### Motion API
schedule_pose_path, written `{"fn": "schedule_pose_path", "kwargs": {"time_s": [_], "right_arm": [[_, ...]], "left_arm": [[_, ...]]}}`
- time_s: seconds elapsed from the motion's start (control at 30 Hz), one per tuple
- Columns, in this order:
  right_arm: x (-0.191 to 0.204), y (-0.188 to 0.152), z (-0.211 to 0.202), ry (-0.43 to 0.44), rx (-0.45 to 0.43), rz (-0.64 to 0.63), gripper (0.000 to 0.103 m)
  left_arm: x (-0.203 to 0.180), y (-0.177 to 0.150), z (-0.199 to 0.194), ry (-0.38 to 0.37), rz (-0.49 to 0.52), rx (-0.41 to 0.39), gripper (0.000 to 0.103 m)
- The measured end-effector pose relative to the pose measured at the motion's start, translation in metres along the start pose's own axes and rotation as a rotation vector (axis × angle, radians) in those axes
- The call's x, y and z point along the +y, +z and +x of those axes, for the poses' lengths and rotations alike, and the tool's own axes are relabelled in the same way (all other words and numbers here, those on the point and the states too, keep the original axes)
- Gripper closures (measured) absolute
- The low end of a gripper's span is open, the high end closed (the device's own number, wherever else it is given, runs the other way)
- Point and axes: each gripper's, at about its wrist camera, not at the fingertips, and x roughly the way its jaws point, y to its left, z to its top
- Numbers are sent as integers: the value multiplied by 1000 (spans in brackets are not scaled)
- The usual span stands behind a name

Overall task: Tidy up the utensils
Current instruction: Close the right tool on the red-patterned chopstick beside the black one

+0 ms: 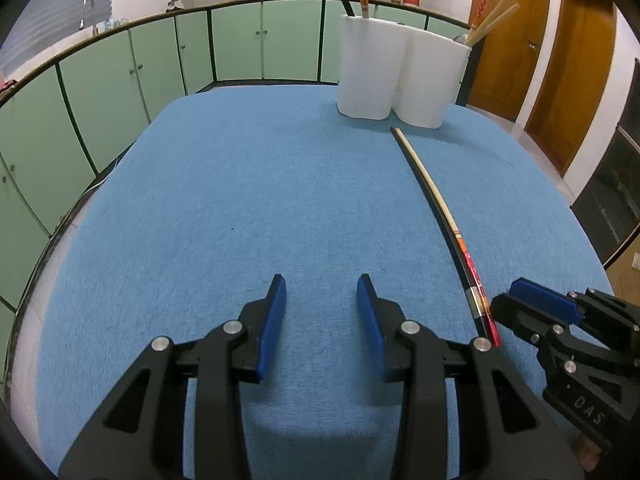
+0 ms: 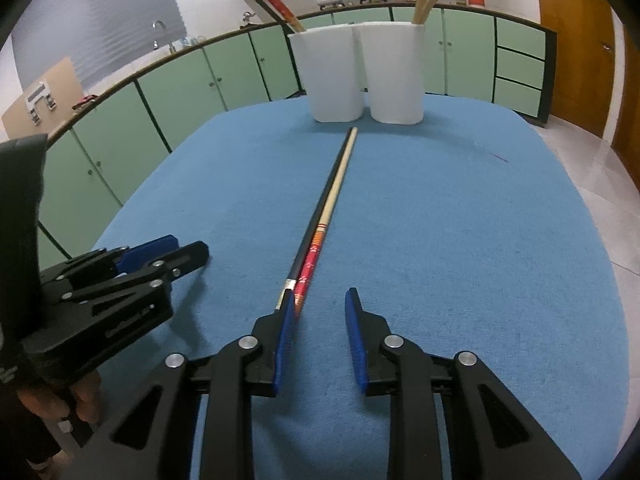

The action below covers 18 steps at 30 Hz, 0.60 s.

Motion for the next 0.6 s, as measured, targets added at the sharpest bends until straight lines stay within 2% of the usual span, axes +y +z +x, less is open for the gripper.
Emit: {"fn": "schedule_pose_path", "kwargs": {"time_s": [0.2,0.27,0.47,0.53,0.6], "right_arm": [[4,-10,-6,50,13,-33,79],[9,-12,-7,50,12,-52,82],[20,-13,-5,5,13,-99,83],[20,-13,-4,-22,19,-101,89],[16,-12,-5,-43,15,-92,89]], "left_arm": [[5,-2,-5,9,-16,-9,67],[7,-2,-5,13,-21,-7,67],[5,-1,-4,19,-16,-3,67],[3,-1,-5,22,-10,-5,67],[2,-1,-5,24,-7,-8,67]]}}
